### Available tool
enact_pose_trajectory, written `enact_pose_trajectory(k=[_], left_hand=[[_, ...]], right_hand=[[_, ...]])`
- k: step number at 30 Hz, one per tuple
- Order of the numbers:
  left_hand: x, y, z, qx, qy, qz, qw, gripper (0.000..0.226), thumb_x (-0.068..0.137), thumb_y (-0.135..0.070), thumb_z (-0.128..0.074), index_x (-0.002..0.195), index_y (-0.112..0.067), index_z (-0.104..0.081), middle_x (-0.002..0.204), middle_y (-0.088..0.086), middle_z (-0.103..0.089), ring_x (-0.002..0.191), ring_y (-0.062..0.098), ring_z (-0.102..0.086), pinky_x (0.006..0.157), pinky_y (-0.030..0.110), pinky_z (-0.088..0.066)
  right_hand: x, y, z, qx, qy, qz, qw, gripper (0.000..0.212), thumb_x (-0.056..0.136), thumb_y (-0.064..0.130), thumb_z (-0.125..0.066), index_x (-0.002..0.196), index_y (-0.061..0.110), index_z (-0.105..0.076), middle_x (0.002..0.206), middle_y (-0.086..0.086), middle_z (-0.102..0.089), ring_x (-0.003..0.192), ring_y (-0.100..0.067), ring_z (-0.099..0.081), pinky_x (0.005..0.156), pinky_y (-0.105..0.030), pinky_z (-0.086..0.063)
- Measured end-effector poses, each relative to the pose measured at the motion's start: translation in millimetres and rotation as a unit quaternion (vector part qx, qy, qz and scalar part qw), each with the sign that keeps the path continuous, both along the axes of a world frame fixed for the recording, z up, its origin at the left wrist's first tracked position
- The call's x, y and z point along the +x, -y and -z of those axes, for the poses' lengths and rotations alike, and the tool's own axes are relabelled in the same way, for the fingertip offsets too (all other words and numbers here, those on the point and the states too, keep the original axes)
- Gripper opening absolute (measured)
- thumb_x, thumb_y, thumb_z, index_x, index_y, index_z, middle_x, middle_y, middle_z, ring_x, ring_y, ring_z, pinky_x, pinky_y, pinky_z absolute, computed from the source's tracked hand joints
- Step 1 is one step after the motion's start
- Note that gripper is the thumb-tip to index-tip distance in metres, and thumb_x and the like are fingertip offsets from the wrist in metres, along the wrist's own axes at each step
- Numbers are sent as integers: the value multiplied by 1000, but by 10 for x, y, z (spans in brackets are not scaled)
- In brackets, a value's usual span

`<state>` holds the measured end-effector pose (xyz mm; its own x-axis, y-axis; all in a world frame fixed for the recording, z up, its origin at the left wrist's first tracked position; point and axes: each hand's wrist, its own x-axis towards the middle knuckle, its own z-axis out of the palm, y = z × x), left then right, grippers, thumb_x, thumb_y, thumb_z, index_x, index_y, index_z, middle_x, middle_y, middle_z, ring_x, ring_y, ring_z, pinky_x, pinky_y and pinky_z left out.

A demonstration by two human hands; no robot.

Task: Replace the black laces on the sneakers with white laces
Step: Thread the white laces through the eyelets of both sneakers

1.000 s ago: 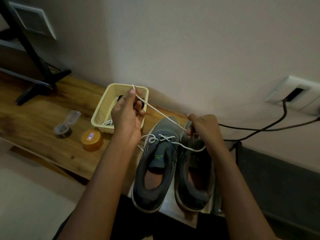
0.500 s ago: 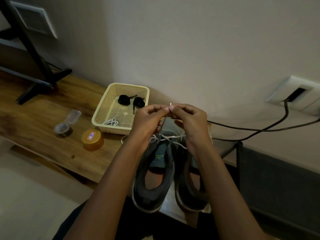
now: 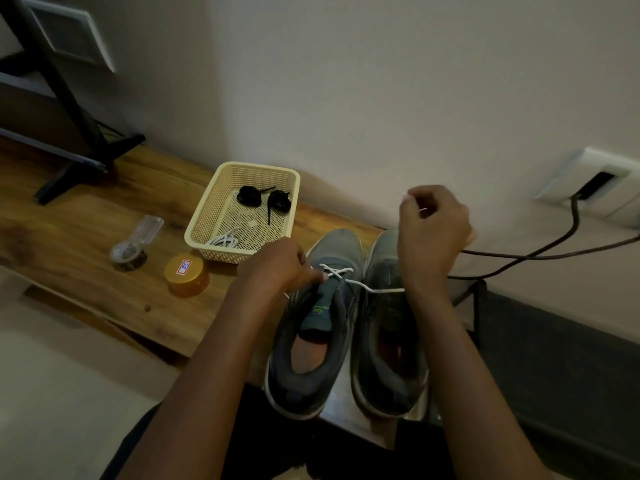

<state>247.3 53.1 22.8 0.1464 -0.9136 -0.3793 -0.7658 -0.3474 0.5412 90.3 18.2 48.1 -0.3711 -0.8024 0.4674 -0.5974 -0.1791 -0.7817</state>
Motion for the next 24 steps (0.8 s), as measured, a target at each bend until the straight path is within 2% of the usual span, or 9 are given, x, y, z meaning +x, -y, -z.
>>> enact_pose_trajectory(k=[2,6,8,11,13,16,20,24], left_hand=[[-34,-35,-25,22,-1,15,1000,23,73,-42,-78,83,-24,-67,105,1,-66,100,21,-61,91,38,-50],[-55,-77,-34,30,-79,-17,996,25,83,-22,-72,106,-14,-70,108,8,-66,93,24,-65,76,34,-56],[-29,-74,-29,27,-108,-38,993,18,87,-14,-67,104,-12,-71,108,12,-66,93,27,-64,76,37,-57],[-2,-63,-11,21,-109,-50,993,13,90,-8,-62,97,-11,-72,106,15,-66,96,30,-64,77,40,-57],[-3,-52,5,15,-96,-48,994,14,91,-9,-59,99,-9,-71,106,17,-66,96,31,-64,80,42,-57],[-8,-37,39,9,-81,-44,996,21,93,-13,-56,109,-5,-69,110,20,-64,99,33,-62,86,42,-55],[-7,-22,71,8,-84,-42,996,25,94,-11,-54,112,-1,-66,112,20,-64,102,33,-62,91,44,-52],[8,-16,74,10,-94,-39,995,24,94,-9,-53,111,2,-67,110,22,-64,101,34,-61,89,42,-52]], right_hand=[[81,-32,69,81,-16,-33,996,8,81,17,-63,83,20,-70,75,4,-64,90,-28,-61,96,-44,-37],[213,-149,179,184,-64,-116,974,9,81,18,-66,78,24,-71,77,5,-69,84,-16,-63,99,-32,-32],[229,-186,219,214,-91,-168,958,14,82,16,-65,73,27,-66,74,9,-63,84,-14,-61,101,-38,-33],[249,-248,267,275,-170,-183,928,10,86,19,-61,81,23,-69,94,7,-63,108,-20,-48,99,-40,-23],[282,-271,295,287,-194,-167,923,10,87,20,-61,82,20,-70,110,3,-60,116,-25,-37,99,-41,-21],[341,-291,339,290,-222,-158,918,12,88,21,-59,85,17,-70,119,2,-52,119,-27,-32,101,-41,-19],[408,-343,404,281,-299,-163,897,19,90,23,-54,95,15,-70,123,1,-50,122,-29,-30,106,-47,-16],[437,-364,437,274,-302,-167,898,20,90,24,-54,95,14,-71,121,2,-51,122,-28,-29,105,-46,-16]])
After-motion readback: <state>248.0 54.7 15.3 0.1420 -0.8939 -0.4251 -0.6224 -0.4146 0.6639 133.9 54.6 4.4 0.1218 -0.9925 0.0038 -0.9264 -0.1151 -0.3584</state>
